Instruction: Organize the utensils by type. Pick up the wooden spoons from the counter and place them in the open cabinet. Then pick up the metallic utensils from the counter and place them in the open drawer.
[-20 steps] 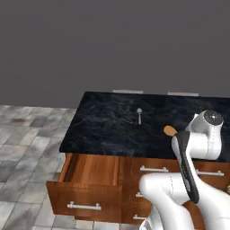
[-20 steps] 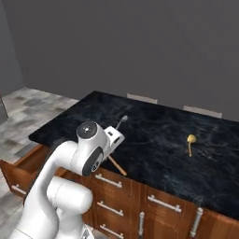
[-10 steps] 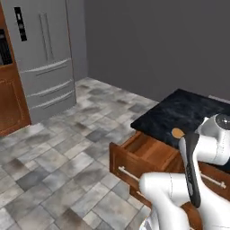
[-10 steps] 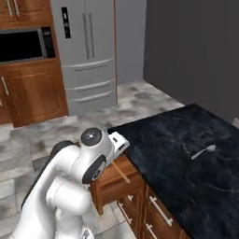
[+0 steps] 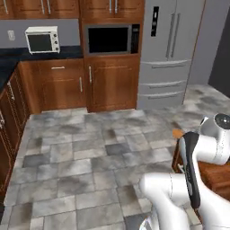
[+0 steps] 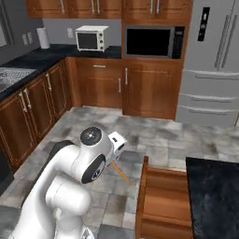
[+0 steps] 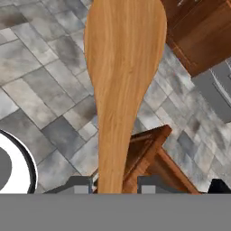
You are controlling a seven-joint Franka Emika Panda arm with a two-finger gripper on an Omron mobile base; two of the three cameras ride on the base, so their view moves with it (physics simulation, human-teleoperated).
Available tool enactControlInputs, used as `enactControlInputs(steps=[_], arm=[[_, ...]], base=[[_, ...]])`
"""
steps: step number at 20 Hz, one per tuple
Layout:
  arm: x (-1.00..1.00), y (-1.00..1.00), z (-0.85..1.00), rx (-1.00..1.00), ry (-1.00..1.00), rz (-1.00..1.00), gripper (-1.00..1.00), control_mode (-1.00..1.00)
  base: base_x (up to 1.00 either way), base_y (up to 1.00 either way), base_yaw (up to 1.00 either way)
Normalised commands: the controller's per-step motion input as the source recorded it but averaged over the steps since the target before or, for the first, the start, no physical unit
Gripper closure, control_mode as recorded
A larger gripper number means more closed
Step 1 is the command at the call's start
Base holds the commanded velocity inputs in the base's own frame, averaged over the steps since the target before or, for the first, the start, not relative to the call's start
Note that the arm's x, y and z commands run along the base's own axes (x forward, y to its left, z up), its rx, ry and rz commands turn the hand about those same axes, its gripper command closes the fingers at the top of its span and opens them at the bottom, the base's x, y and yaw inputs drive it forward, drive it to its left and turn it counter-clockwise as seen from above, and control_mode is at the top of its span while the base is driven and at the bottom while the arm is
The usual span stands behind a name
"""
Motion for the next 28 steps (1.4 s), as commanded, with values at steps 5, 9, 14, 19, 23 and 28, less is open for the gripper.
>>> enactControlInputs(steps=[5,9,14,19,23,28], arm=[[0.0,0.0,0.0,0.0,0.0,0.0,1.0,1.0],[0.0,0.0,0.0,0.0,0.0,0.0,1.0,1.0],[0.0,0.0,0.0,0.0,0.0,0.0,1.0,1.0],[0.0,0.0,0.0,0.0,0.0,0.0,1.0,1.0],[0.0,0.0,0.0,0.0,0.0,0.0,1.0,1.0],[0.0,0.0,0.0,0.0,0.0,0.0,1.0,1.0]], base=[[-0.09,0.0,1.0],[-0.02,0.0,1.0],[0.09,-0.01,1.0],[0.21,0.01,0.99],[0.2,0.27,0.82],[0.17,0.65,0.51]])
